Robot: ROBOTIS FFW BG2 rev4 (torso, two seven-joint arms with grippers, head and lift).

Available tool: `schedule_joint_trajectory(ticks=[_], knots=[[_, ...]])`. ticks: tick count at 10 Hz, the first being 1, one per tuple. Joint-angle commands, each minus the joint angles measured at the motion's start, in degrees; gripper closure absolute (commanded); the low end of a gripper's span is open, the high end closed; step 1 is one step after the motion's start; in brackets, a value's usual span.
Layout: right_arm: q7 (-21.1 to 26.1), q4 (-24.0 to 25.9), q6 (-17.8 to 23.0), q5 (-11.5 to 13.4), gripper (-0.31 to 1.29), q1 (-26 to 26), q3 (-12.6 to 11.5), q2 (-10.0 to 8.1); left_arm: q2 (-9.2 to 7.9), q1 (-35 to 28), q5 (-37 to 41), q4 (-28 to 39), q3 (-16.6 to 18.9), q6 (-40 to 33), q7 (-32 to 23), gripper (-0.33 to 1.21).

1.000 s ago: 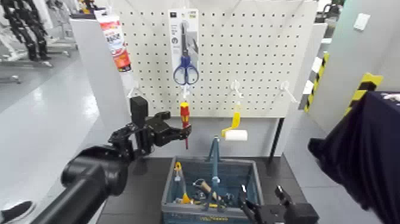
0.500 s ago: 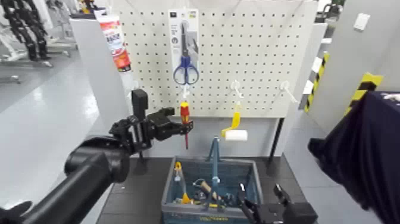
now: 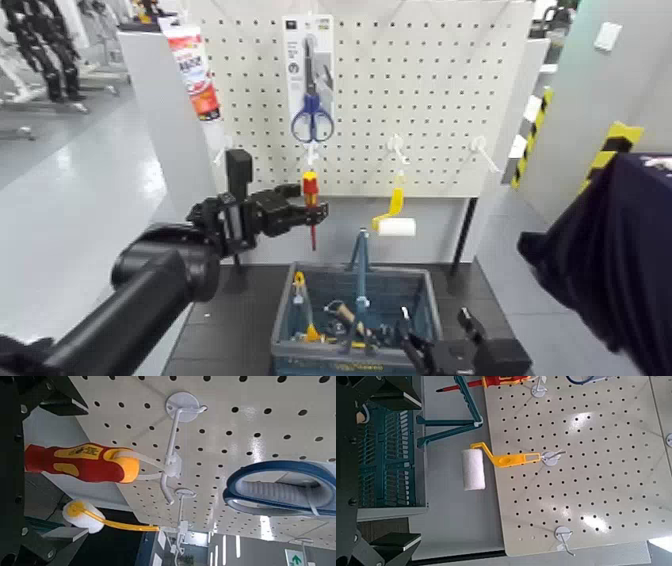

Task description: Put the red screwdriver into the crate.

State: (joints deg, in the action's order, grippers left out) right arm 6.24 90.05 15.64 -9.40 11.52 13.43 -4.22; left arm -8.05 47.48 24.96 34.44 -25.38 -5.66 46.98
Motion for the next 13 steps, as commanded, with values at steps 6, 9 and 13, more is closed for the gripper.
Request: schedule_joint_trajectory(ticks=[6,9,13], knots=[[-0.18,-0.23,0.00,-0.27,0.14,-0.10,0.10,0.09,0.14,0.06,-0.79,-0.52,1.03,0.74,-0.14,1.18],[-0.18,-0.23,0.00,-0.27,0.14,-0.01,0.02,0.00,0.14,-0.29,-1.23,-0.43,1.12,0.04,-0.05,1.18],[-0.18,-0.31,0.00,-0.27,0.14,0.25,-0.42,0.00,-0.12,-3.01,-3.34,5.37,2.61,1.09,0.74,1.18]])
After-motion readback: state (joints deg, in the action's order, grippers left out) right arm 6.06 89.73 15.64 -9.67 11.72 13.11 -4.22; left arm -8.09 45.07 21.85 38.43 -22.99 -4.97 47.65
